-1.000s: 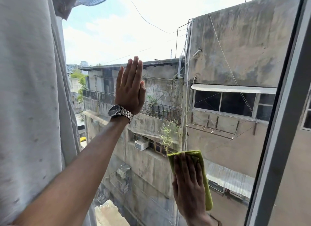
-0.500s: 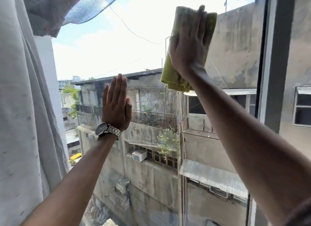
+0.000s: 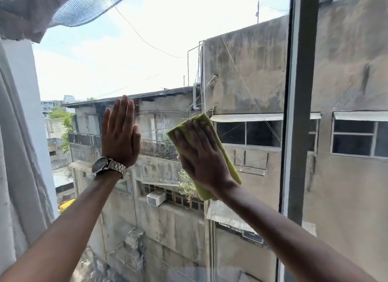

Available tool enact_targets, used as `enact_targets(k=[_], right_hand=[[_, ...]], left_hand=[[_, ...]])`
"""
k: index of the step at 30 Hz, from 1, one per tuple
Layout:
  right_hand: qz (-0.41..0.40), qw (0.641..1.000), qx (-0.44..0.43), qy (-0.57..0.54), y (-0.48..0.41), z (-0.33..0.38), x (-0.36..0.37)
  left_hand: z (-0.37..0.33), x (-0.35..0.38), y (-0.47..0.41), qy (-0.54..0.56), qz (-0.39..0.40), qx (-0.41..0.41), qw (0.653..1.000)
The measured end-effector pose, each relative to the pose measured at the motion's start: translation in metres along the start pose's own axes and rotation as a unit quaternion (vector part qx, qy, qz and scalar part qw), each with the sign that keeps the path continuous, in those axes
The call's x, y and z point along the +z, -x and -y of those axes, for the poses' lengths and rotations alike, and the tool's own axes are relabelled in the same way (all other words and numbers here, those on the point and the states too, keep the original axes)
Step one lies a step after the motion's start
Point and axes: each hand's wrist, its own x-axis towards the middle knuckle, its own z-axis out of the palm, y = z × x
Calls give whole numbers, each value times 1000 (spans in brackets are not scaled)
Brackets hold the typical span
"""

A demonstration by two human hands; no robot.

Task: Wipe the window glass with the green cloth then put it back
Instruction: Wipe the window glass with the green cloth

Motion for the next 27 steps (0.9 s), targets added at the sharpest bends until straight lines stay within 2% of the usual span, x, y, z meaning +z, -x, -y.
enact_targets(k=[4,7,9,12,16,19,23,27], right_hand=[[65,992,-98,55,48,-24,-1],[72,989,-102,85,45,-57,-12],[63,991,-70,99,33,-75,-19],[4,995,-5,98,4,-90,-27],[-76,977,183,77,-52,-74,-24],[-100,954,270,81,-85,-52,-17],[-122,942,301,82,-106,-40,-9],[-119,954,264,73,-115,-36,-9]], left_hand=[[1,-2,-1,3,7,0,1000],[1,-3,-1,6,10,0,1000],[2,-1,1,5,8,1,1000],[2,1,3,7,3,5,1000],[0,0,3,3,6,-1,1000],[0,0,3,-5,3,-5,1000],[0,0,2,-5,7,-16,1000],[-2,0,2,1,13,-19,1000]])
